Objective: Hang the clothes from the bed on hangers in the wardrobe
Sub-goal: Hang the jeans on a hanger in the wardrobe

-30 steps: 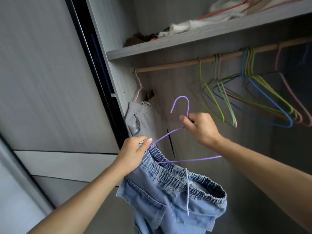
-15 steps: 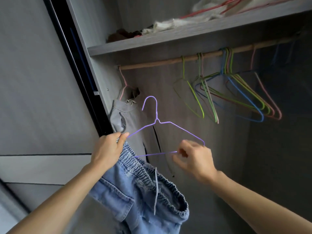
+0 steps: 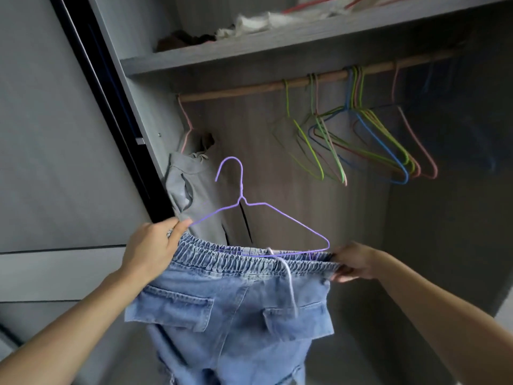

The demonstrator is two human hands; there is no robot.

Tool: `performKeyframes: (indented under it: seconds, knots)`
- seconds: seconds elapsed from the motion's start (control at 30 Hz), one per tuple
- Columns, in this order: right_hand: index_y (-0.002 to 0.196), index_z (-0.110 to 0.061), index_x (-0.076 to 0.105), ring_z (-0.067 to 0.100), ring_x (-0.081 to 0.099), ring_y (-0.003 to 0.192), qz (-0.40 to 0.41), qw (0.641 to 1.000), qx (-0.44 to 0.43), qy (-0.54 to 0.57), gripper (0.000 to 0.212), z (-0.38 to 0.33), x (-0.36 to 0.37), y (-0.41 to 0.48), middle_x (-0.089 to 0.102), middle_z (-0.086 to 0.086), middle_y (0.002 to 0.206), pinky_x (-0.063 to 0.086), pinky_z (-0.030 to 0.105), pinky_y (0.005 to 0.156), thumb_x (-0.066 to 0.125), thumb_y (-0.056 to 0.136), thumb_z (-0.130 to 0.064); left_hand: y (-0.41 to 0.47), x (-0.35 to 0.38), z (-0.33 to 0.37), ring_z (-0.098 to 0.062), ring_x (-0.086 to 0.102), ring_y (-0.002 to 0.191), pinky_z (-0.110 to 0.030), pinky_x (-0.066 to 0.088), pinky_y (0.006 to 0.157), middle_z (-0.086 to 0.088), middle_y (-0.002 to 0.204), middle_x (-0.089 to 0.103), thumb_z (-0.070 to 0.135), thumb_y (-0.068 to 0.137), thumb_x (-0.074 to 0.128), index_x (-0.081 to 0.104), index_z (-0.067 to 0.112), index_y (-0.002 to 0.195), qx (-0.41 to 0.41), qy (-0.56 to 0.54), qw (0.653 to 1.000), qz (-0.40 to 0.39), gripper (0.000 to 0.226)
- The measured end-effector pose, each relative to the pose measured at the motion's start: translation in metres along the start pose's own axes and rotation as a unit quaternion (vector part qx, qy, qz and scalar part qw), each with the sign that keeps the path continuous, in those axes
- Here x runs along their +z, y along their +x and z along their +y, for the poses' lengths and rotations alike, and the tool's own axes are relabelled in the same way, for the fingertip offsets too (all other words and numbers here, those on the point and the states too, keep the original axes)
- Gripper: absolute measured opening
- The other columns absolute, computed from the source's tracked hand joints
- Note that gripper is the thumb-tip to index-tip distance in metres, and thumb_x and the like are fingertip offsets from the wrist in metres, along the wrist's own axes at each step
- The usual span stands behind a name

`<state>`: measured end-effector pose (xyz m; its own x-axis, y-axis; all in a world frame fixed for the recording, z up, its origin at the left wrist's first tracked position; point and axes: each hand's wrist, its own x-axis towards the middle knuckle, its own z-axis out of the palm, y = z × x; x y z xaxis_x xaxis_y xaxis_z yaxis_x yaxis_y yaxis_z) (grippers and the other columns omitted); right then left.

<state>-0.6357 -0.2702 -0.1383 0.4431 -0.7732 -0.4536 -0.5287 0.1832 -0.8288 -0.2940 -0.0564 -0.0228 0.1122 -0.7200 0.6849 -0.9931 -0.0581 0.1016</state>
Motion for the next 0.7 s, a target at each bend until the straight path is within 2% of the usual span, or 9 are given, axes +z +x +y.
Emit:
performKeyframes:
  seconds: [0.07, 0.2, 0.33, 0.4, 0.47, 0.53, 0.57, 0.63, 0.7]
  knots:
    - [0.095, -0.006, 0.067, 0.015, 0.062, 0.051, 0.0, 1.0, -0.008, -0.011, 0.012, -0.011, -0.013, 0.001, 0.066, 0.011, 0.067, 0.054, 0.025, 0.048, 0.056, 0.091, -0.002, -0.005, 0.006, -0.005, -0.043, 0.049, 0.049, -0.029, 0.029, 0.047, -0.01, 0.041, 0.044, 0.048, 0.092, 0.042, 0.037, 0.02, 0.054, 0.035, 0.022, 0.999, -0.006, 0.047]
    - [0.085, -0.007, 0.065, 0.018, 0.06, 0.056, 0.009, 0.999, -0.029, -0.039, 0.011, -0.042, -0.028, -0.008, 0.062, 0.01, 0.068, 0.056, 0.026, 0.05, 0.057, 0.087, 0.001, -0.01, 0.012, -0.006, -0.036, 0.055, 0.044, -0.025, 0.026, 0.046, -0.008, 0.044, 0.054, 0.05, 0.089, 0.038, 0.056, 0.016, 0.061, 0.082, 0.074, 0.994, -0.025, 0.047]
    - [0.081, -0.003, 0.065, 0.018, 0.054, 0.052, 0.049, 0.989, -0.101, -0.092, 0.009, -0.076, -0.017, -0.026, 0.055, 0.007, 0.064, 0.053, 0.027, 0.051, 0.058, 0.086, -0.006, -0.005, 0.017, 0.005, -0.032, 0.051, 0.042, -0.025, 0.025, 0.044, -0.004, 0.04, 0.047, 0.05, 0.09, 0.038, 0.051, 0.014, 0.059, 0.079, 0.032, 0.996, 0.001, 0.05]
    - [0.083, -0.006, 0.068, 0.018, 0.049, 0.054, 0.058, 0.98, -0.148, -0.123, 0.017, -0.086, -0.007, -0.033, 0.049, 0.005, 0.065, 0.049, 0.028, 0.056, 0.058, 0.088, -0.019, 0.0, 0.019, 0.008, -0.03, 0.049, 0.043, -0.03, 0.03, 0.044, -0.005, 0.041, 0.045, 0.055, 0.091, 0.036, 0.053, 0.011, 0.06, 0.047, -0.021, 0.999, 0.012, 0.056]
    - [0.078, -0.015, 0.072, 0.017, 0.048, 0.061, 0.079, 0.964, -0.192, -0.168, 0.037, -0.089, 0.002, -0.041, 0.049, 0.003, 0.066, 0.044, 0.031, 0.062, 0.058, 0.087, -0.048, 0.003, 0.02, 0.005, -0.029, 0.05, 0.045, -0.034, 0.035, 0.046, -0.006, 0.042, 0.045, 0.06, 0.089, 0.035, 0.054, 0.008, 0.061, 0.019, -0.055, 0.998, 0.019, 0.062]
    - [0.072, -0.014, 0.065, 0.013, 0.049, 0.061, 0.116, 0.926, -0.243, -0.262, 0.067, -0.087, 0.012, -0.05, 0.052, -0.001, 0.063, 0.044, 0.032, 0.064, 0.047, 0.079, -0.077, 0.004, 0.021, 0.005, -0.026, 0.049, 0.044, -0.035, 0.035, 0.047, -0.006, 0.041, 0.044, 0.061, 0.089, 0.035, 0.055, 0.007, 0.062, 0.009, -0.072, 0.997, 0.022, 0.064]
    - [0.068, -0.011, 0.058, 0.013, 0.049, 0.058, 0.143, 0.902, -0.269, -0.306, 0.07, -0.086, 0.019, -0.054, 0.051, -0.003, 0.058, 0.043, 0.032, 0.062, 0.043, 0.079, -0.079, 0.004, 0.021, 0.005, -0.024, 0.047, 0.042, -0.035, 0.034, 0.047, -0.006, 0.041, 0.042, 0.06, 0.089, 0.035, 0.054, 0.007, 0.061, 0.01, -0.078, 0.997, 0.021, 0.063]
    - [0.06, -0.015, 0.049, 0.01, 0.046, 0.052, 0.194, 0.869, -0.332, -0.312, 0.057, -0.085, 0.033, -0.062, 0.048, -0.006, 0.051, 0.038, 0.031, 0.055, 0.045, 0.091, -0.062, 0.005, 0.021, 0.01, -0.022, 0.044, 0.04, -0.034, 0.034, 0.046, -0.002, 0.039, 0.037, 0.057, 0.09, 0.038, 0.051, 0.009, 0.058, 0.015, -0.094, 0.995, 0.019, 0.059]
    - [0.058, -0.018, 0.048, 0.009, 0.04, 0.048, 0.22, 0.86, -0.401, -0.228, 0.047, -0.084, 0.045, -0.067, 0.044, -0.008, 0.049, 0.035, 0.031, 0.054, 0.049, 0.097, -0.044, 0.005, 0.021, 0.011, -0.021, 0.04, 0.039, -0.034, 0.032, 0.046, 0.001, 0.038, 0.033, 0.056, 0.091, 0.039, 0.049, 0.011, 0.056, 0.015, -0.122, 0.992, 0.014, 0.057]
